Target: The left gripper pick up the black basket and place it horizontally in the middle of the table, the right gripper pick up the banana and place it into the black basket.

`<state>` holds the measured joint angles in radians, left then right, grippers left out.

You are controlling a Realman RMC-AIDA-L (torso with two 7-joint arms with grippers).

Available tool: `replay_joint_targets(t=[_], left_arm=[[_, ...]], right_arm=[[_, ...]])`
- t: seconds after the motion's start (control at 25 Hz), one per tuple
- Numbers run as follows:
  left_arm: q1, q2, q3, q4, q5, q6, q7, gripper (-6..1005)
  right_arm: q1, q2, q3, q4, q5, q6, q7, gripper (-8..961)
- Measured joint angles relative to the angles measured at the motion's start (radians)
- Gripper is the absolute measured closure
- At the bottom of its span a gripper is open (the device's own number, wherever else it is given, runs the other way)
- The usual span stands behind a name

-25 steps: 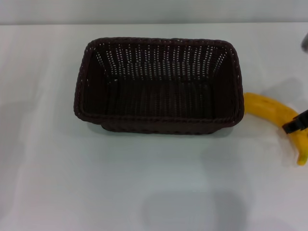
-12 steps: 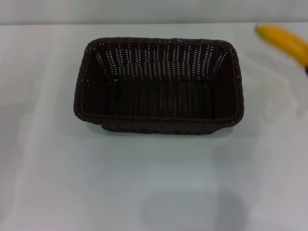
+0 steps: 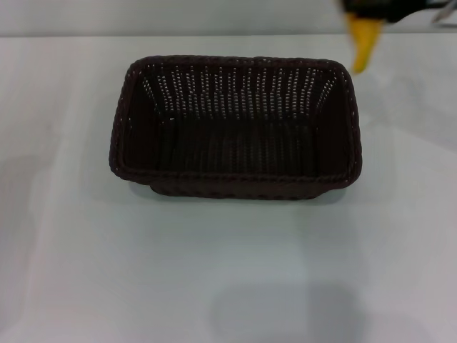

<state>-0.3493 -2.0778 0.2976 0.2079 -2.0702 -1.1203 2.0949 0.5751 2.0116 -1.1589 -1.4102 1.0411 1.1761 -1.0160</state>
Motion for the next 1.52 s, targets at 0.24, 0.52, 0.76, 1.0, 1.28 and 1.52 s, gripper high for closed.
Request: replay_joint_targets(t=[0.24,0.52,0.76,1.0,1.28,1.52], left_arm=[[0.002,0.000,0.000,-0.005,-0.015,-0.001,-0.001,118],[-0.002,0.001,0.000,-0.007,-0.015,0.002,-0.016,118],[-0.004,0.001,0.002,-0.007,-0.015,0.003,-0.016,119],[-0.018,0.000,0.000,-0.030,-0.014,0.001,-0.014,119],[-0.032,-0.001,0.000,-0.051,-0.014,0.003,-0.007,119],[-0.038,-0.001,0.006,-0.064,-0.014,0.002,-0.008,118]], right_arm=[[0.028,0.003,-0.188,0.092,0.058,-0.070,-0.156,467],[0.048,0.005,-0.329,0.162,0.062,-0.121,-0.177,427],[0.015,0.005,-0.296,0.155,0.110,-0.158,-0.178,305],[-0.074,0.001,-0.133,0.146,0.363,-0.152,-0.289,179],[-0.142,-0.001,0.119,0.411,0.967,0.002,-0.601,91],[-0.134,-0.001,0.395,0.777,1.148,0.143,-0.936,85]])
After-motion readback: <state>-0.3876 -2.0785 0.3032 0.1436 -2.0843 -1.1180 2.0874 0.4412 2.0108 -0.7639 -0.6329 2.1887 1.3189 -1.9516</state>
